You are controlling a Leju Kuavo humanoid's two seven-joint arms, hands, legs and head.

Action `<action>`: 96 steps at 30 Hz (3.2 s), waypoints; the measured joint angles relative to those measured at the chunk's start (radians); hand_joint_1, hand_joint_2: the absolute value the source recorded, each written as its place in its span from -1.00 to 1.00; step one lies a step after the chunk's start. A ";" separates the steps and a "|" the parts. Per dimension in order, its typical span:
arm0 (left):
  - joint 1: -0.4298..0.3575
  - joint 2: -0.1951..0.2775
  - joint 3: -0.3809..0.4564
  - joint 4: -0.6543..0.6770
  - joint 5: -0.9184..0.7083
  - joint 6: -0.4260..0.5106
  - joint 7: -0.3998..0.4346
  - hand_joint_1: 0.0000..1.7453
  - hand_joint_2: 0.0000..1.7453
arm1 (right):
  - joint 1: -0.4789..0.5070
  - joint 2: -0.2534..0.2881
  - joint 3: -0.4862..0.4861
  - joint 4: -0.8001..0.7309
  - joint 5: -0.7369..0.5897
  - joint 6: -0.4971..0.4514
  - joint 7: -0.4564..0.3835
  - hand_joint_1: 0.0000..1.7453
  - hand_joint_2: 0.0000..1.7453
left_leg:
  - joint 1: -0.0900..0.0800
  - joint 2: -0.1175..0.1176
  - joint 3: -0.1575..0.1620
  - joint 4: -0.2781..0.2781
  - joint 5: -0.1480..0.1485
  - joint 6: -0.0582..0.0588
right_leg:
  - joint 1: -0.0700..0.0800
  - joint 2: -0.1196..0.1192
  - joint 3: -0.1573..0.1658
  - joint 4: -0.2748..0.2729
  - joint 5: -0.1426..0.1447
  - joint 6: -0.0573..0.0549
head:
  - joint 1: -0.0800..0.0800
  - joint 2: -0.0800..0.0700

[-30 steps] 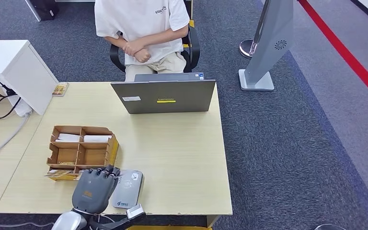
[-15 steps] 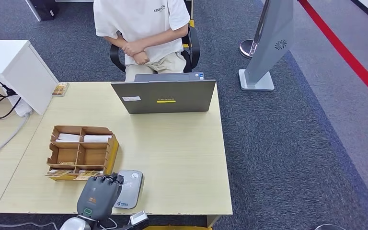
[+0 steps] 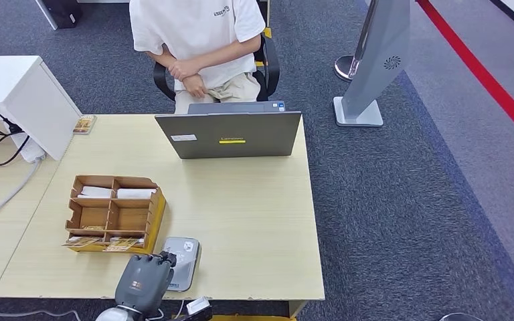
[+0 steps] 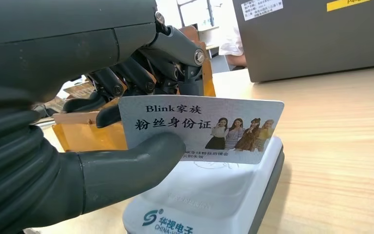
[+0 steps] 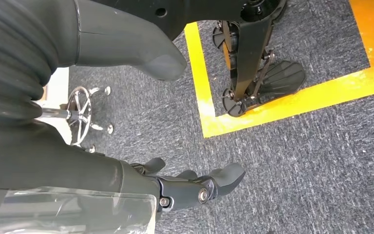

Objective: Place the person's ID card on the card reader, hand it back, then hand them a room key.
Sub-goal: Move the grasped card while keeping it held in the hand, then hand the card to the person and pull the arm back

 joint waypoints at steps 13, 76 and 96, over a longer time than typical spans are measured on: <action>0.001 -0.014 0.000 0.017 0.015 -0.008 0.006 1.00 1.00 | 0.000 0.000 -0.015 0.000 0.017 0.001 0.001 -1.00 1.00 | 0.000 0.000 0.000 0.000 0.000 0.000 | 0.000 0.000 0.000 0.000 0.000 0.000 | 0.000 0.000; -0.853 0.135 0.173 0.317 -0.249 0.045 0.023 1.00 1.00 | -0.049 0.008 0.003 0.004 0.194 0.051 0.008 -1.00 1.00 | 0.000 -0.001 -0.002 0.001 0.005 -0.001 | 0.000 0.000 -0.002 0.002 0.003 0.000 | 0.000 0.000; -0.781 0.136 0.176 0.266 -0.177 0.079 0.025 -1.00 1.00 | -0.049 0.009 0.009 0.008 0.186 0.046 0.002 -1.00 1.00 | 0.000 0.000 -0.006 0.000 0.005 0.000 | 0.000 0.001 -0.006 0.002 0.004 0.001 | 0.000 0.000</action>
